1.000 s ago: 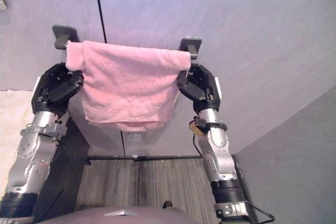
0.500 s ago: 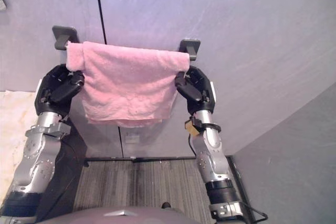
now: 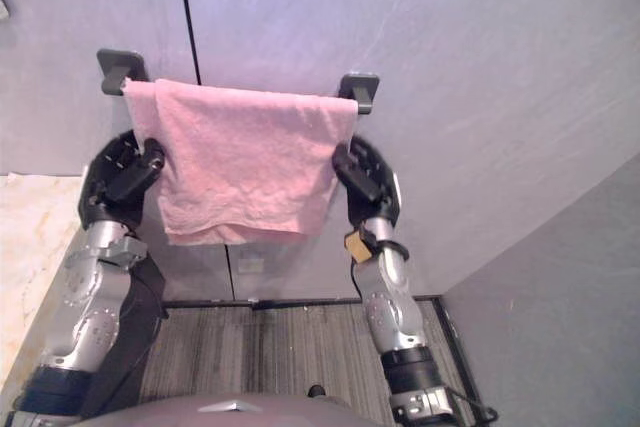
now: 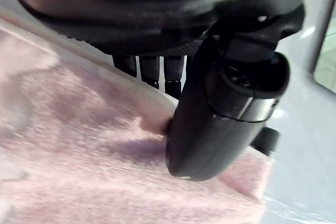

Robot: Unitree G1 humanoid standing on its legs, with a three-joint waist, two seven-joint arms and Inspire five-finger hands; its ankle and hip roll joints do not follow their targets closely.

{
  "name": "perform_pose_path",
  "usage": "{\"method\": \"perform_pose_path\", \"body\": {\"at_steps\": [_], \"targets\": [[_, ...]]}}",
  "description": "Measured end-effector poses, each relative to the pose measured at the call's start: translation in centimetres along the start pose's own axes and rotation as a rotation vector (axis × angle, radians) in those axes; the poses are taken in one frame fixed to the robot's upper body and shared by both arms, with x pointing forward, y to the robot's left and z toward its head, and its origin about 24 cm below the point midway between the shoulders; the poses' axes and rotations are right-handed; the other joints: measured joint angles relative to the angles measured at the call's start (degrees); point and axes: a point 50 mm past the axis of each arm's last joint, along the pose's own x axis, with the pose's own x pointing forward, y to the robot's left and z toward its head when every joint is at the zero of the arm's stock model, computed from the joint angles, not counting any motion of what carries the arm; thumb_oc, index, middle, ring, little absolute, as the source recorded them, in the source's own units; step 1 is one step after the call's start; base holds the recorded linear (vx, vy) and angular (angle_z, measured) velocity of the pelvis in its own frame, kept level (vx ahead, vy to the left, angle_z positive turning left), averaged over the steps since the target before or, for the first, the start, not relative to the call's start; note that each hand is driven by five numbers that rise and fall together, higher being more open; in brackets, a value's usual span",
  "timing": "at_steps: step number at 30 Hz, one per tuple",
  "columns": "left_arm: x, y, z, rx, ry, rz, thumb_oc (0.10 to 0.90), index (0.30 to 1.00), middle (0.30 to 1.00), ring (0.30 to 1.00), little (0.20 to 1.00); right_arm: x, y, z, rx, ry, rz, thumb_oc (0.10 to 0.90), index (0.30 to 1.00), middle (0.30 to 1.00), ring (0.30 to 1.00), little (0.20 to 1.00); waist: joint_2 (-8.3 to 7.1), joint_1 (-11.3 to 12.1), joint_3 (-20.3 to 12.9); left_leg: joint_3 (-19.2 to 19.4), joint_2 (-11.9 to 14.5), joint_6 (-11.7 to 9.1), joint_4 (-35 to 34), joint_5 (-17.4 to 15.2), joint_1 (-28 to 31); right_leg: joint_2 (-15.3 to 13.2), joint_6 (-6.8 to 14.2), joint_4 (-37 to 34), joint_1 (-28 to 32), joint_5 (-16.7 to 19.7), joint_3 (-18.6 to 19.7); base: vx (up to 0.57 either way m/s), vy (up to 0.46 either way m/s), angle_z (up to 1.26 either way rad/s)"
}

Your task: Organize the bathroom.

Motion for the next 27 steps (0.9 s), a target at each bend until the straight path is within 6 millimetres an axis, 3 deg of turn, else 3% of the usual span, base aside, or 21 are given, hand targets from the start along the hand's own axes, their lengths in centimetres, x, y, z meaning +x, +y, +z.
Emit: {"method": "perform_pose_path", "body": {"at_steps": [2, 4, 6, 8, 10, 14, 19, 22, 24, 27], "targets": [[-0.4, 0.7, -2.2, 0.031, 0.115, 0.029, 0.800, 0.900, 0.900, 0.900, 0.900, -1.7, -4.5, -4.5, -0.072, 0.234, -0.223, 0.800, 0.900, 0.900, 0.900, 0.900, 0.30, 0.75, 1.88, 0.09, -0.04, 0.00, 0.03, 0.03, -0.57, -0.03, 0.03, 0.00, -0.69, -0.03, 0.02, -0.07, -0.041, -0.07], [-1.0, 1.4, -3.6, 0.051, 0.193, 0.061, 0.800, 0.900, 0.900, 0.900, 0.900, -4.3, -8.0, -7.5, -0.121, 0.405, -0.376, 0.800, 0.900, 0.900, 0.900, 0.900, 0.89, 1.22, 4.11, 0.21, -0.11, 0.03, 0.06, 0.16, -0.96, -0.07, 0.00, 0.00, -1.33, -0.01, 0.02, -0.05, -0.039, -0.07], [-1.9, 2.6, -5.3, 0.077, 0.285, 0.118, 0.800, 0.900, 0.900, 0.900, 0.900, -7.5, -10.8, -9.5, -0.155, 0.530, -0.500, 0.800, 0.900, 0.900, 0.900, 0.900, 2.60, 0.70, 6.12, 0.23, -0.09, 0.05, 0.07, 0.19, -1.58, -0.03, -0.04, 0.00, -1.97, 0.02, 0.02, -0.04, -0.024, -0.02], [-3.1, 4.0, -7.1, 0.110, 0.379, 0.177, 0.800, 0.900, 0.900, 0.900, 0.900, -9.6, -12.2, -10.4, -0.173, 0.592, -0.555, 0.800, 0.900, 0.900, 0.900, 0.900, 3.29, -0.99, 6.65, 0.34, 0.24, 0.04, 0.06, 0.18, -1.58, 0.34, -0.09, 0.00, -1.92, 0.00, 0.03, -0.05, -0.025, -0.04], [-3.6, 4.5, -8.0, 0.128, 0.433, 0.195, 0.800, 0.900, 0.900, 0.900, 0.900, -9.8, -12.4, -10.3, -0.208, 0.590, -0.555, 0.800, 0.900, 0.900, 0.900, 0.900, 2.89, -1.63, 6.60, 0.40, 0.47, 0.02, 0.06, 0.17, -1.22, 0.55, -0.19, 0.00, -1.68, 0.07, 0.02, -0.08, -0.037, -0.04], [-5.3, 6.3, -10.9, 0.184, 0.597, 0.294, 0.800, 0.900, 0.900, 0.900, 0.900, -8.3, -12.3, -9.8, -0.247, 0.545, -0.539, 0.800, 0.900, 0.900, 0.900, 0.900, 2.20, -1.73, 6.27, 0.83, 0.52, 0.00, 0.01, 0.12, -0.06, 0.64, -0.51, 0.00, -0.69, 0.31, 0.04, -0.07, -0.029, -0.05], [-9.9, 10.3, -14.4, 0.341, 0.833, 0.431, 0.800, 0.900, 0.900, 0.900, 0.900, -8.1, -13.9, -10.7, -0.325, 0.599, -0.601, 0.800, 0.900, 0.900, 0.900, 0.900, 1.17, -0.37, 4.57, 1.51, 0.43, -0.19, 0.01, 0.31, 0.09, 0.64, -0.93, -0.02, -0.98, -0.15, 0.03, -0.07, -0.063, -0.06], [-12.3, 11.9, -15.6, 0.395, 0.943, 0.493, 0.800, 0.900, 0.900, 0.900, 0.900, -9.2, -15.2, -11.5, -0.364, 0.660, -0.639, 0.800, 0.900, 0.900, 0.900, 0.900, 1.22, -0.21, 3.49, 1.19, 0.53, -0.21, 0.03, 0.56, -0.36, 0.65, -0.96, -0.01, -1.16, -0.17, 0.04, -0.03, -0.128, 0.06], [-14.3, 12.8, -16.5, 0.464, 1.024, 0.516, 0.800, 0.900, 0.900, 0.900, 0.900, -10.6, -16.2, -12.2, -0.382, 0.715, -0.675, 0.800, 0.900, 0.900, 0.900, 0.900, 1.67, -1.15, 2.35, -1.16, 0.75, -0.12, -0.03, 1.01, -1.12, 0.73, -0.96, 0.00, -0.83, -0.21, 1.47, -0.04, -0.210, 0.38], [-15.2, 13.2, -17.0, 0.463, 1.074, 0.521, 0.800, 0.900, 0.900, 0.900, 0.900, -12.3, -17.4, -12.8, -0.397, 0.770, -0.725, 0.800, 0.900, 0.900, 0.900, 0.900, 2.38, -2.06, 1.44, -4.93, 1.00, -0.22, 0.04, 1.97, -2.13, 0.62, -0.39, 0.01, 0.13, -1.12, 3.47, -0.08, -0.235, 0.70]]}}
